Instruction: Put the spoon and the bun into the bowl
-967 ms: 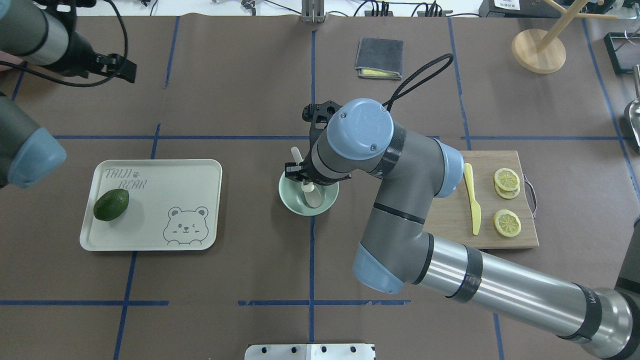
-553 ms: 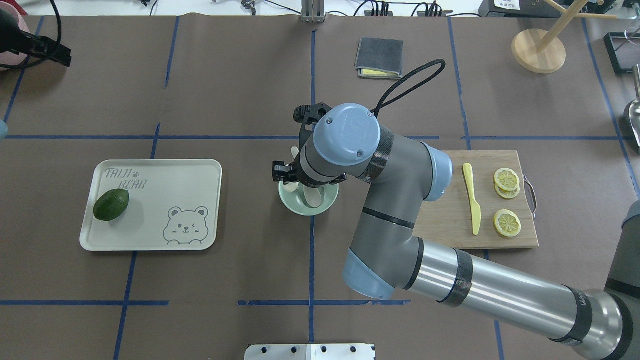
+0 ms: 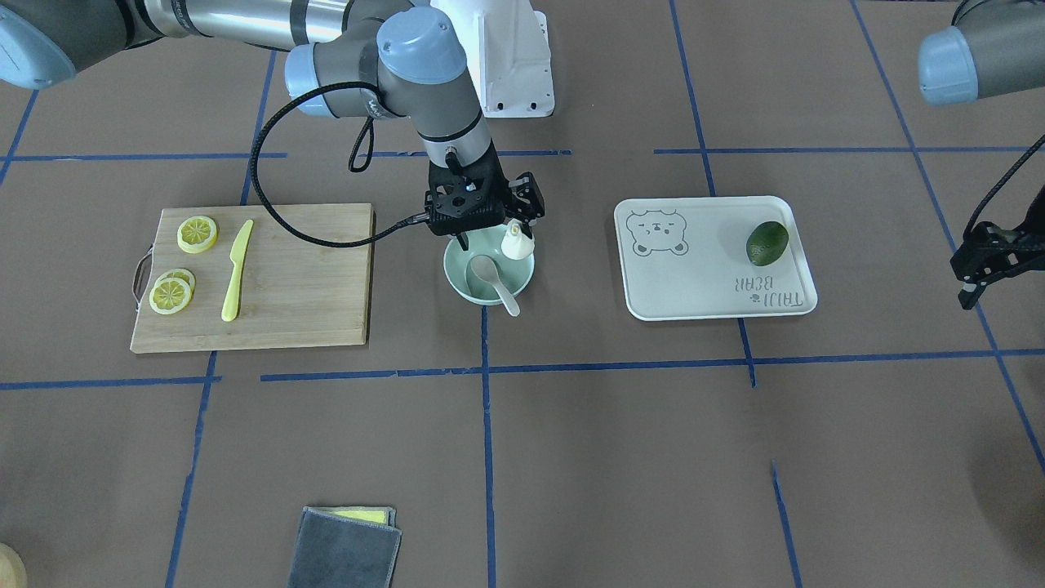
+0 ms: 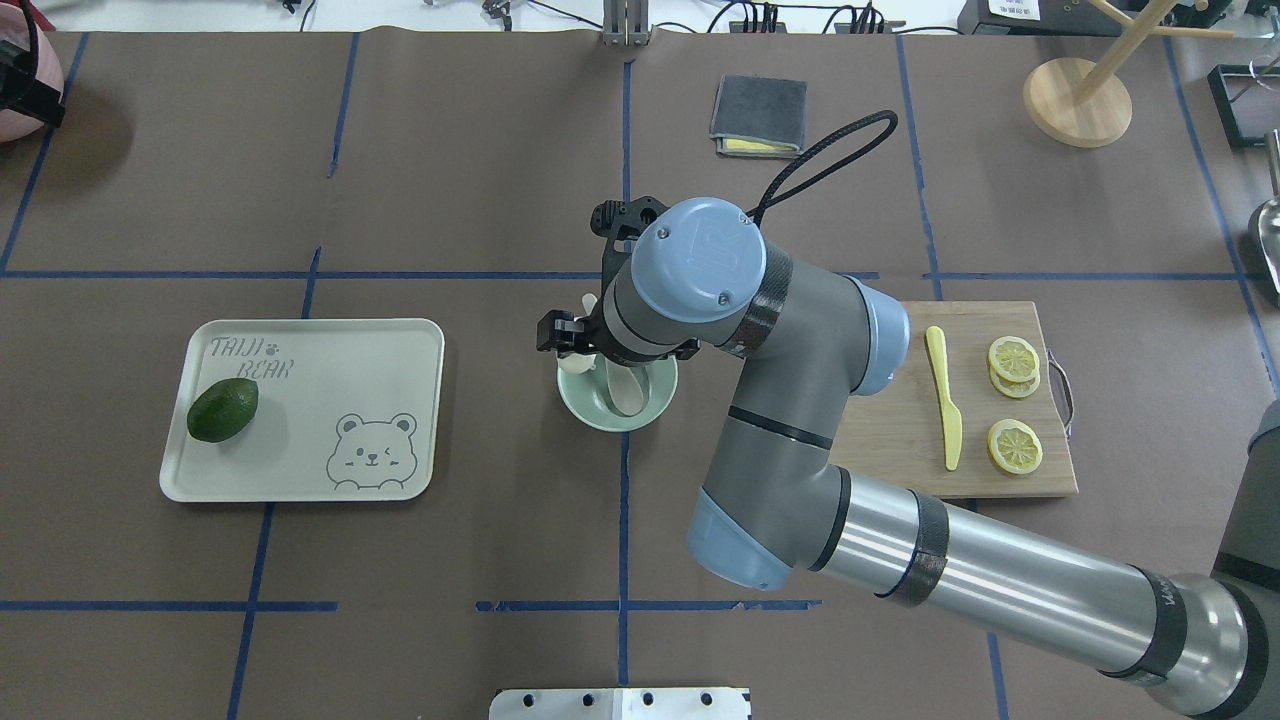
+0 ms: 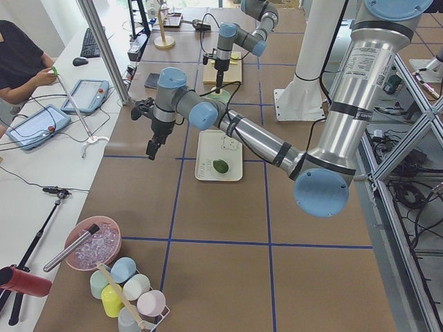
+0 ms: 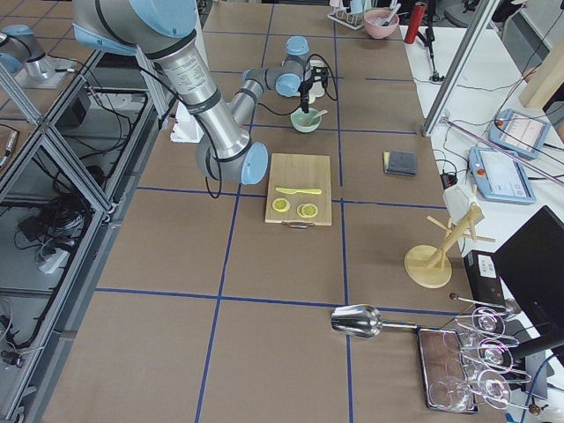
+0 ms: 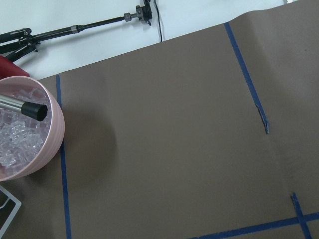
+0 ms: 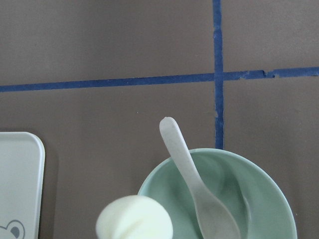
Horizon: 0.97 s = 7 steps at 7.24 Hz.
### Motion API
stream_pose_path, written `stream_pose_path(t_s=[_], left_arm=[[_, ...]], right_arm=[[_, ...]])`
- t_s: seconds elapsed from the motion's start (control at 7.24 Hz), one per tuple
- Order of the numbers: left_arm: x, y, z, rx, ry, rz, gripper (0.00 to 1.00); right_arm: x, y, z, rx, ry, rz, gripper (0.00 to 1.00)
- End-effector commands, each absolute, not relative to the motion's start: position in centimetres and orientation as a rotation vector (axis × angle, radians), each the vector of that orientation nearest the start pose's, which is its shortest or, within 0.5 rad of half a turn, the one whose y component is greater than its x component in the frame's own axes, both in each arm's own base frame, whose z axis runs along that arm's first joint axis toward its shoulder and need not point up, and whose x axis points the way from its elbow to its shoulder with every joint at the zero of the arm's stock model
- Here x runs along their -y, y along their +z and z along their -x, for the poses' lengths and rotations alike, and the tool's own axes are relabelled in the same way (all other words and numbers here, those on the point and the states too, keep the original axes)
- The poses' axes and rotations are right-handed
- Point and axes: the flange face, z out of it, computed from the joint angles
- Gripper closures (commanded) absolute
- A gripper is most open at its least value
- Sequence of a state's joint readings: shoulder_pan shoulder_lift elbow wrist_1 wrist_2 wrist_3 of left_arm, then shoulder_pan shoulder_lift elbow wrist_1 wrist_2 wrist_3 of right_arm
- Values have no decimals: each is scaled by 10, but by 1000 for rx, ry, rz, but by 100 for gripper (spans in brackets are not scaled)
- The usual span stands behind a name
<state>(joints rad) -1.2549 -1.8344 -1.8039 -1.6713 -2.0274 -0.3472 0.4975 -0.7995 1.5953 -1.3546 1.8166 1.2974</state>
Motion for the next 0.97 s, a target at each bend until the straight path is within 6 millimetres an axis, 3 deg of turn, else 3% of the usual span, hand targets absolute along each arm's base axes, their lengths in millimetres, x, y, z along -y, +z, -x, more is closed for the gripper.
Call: stream_pose_path(t_s=[0.0,0.28,0.55,0.83], left_arm=[[587,420,-75,-576,147,-420,0],[581,457,-42,-533,196,-403,0],[572,490,-26,-544,220,-358,0],[563,544,27,-620,274,-308,0]], right_arm=[[439,155,563,1016,88,-174,0],[442,155,559,1015,89,-174,0],[453,157,544,1018,90,-159,0],[467,197,494,988,87,-158,0]])
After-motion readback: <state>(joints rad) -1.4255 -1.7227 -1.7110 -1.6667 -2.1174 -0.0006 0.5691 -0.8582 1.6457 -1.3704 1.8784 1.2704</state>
